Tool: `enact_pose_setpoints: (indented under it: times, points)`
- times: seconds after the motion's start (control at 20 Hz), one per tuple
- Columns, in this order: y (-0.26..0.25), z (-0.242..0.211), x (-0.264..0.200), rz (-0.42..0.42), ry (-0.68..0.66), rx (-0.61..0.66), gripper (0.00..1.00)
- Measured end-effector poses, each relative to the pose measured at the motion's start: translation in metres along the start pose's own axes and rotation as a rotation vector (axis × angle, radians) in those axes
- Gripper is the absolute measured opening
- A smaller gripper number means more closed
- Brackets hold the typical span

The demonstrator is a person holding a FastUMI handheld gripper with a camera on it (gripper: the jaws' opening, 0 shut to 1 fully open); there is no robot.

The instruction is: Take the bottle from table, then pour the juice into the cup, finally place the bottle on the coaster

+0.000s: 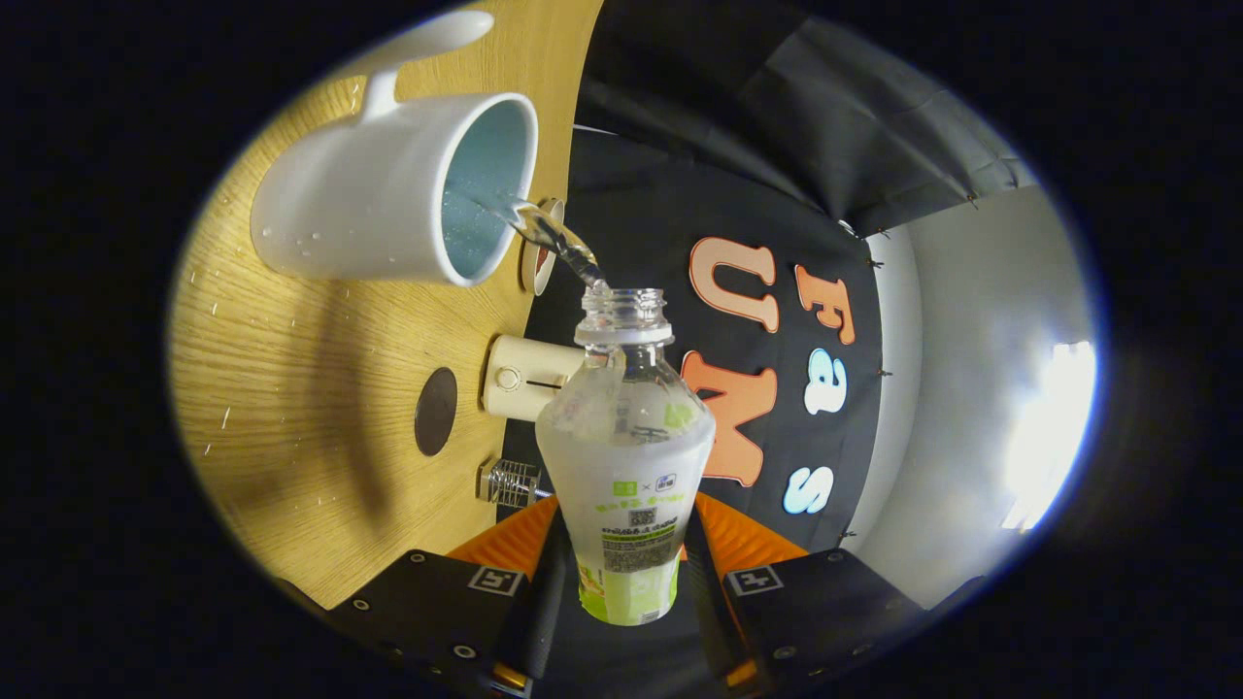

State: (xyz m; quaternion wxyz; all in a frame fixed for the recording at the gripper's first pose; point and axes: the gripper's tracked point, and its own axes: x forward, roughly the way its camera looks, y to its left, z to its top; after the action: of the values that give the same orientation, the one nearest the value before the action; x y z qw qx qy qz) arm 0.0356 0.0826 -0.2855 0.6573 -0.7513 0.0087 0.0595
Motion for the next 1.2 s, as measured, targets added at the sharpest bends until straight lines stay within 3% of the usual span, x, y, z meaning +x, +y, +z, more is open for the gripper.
enact_pose_setpoints:
  times: [1.2]
  points:
    - [-0.014, 0.008, 0.002, -0.029, -0.088, -0.146, 0.61]
